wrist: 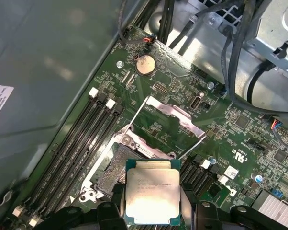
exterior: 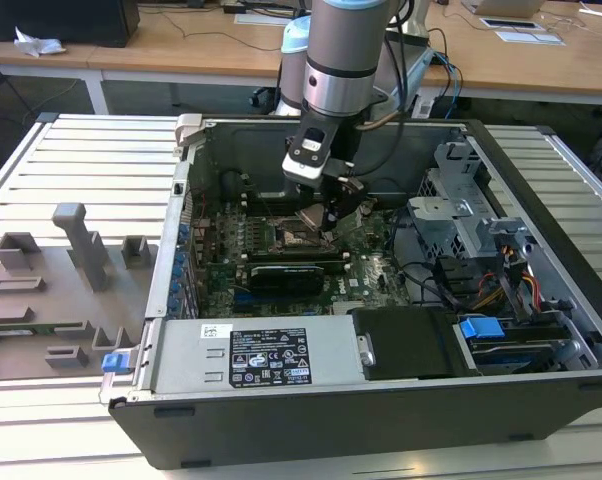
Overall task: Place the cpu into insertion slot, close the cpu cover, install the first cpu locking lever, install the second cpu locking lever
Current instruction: 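Place the cpu into insertion slot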
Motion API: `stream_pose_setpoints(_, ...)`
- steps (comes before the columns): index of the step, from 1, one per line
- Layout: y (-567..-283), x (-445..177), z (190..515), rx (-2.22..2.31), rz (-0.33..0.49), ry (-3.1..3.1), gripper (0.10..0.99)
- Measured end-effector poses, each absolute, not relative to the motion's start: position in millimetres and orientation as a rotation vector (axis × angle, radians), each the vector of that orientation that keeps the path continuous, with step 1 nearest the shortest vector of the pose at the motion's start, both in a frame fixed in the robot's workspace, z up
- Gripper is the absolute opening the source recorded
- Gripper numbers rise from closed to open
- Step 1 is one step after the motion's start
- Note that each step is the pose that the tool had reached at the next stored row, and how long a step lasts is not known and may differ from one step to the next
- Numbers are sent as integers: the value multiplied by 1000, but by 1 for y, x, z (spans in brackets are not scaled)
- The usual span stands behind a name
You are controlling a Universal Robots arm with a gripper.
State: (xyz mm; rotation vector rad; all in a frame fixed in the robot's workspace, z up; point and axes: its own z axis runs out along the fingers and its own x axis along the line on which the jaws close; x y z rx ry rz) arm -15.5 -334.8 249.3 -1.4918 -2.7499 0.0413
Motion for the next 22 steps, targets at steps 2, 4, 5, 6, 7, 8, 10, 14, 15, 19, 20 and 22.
stream_pose_setpoints(2,-335,-15,249,-1514,42,-2738,545)
stream_pose_setpoints(4,-335,-15,249,-1528,42,-2730,545)
stream_pose_setpoints(5,-335,-15,249,-1540,42,-2723,545)
stream_pose_setpoints(6,-335,-15,249,-1554,42,-2715,545)
stream_pose_setpoints(7,-335,-15,249,-1584,43,-2697,545)
stream_pose_setpoints(8,-335,-15,249,-1603,43,-2687,545)
stream_pose_setpoints(10,-335,-15,249,-1641,46,-2664,545)
stream_pose_setpoints(14,-335,-15,249,-1722,57,-2617,545)
stream_pose_setpoints(15,-335,-15,249,-1738,60,-2608,545)
stream_pose_setpoints(19,-335,-15,249,-1807,69,-2564,545)
stream_pose_setpoints(20,-335,-15,249,-1831,71,-2547,545)
stream_pose_setpoints(22,-335,-15,249,-1861,73,-2526,545)
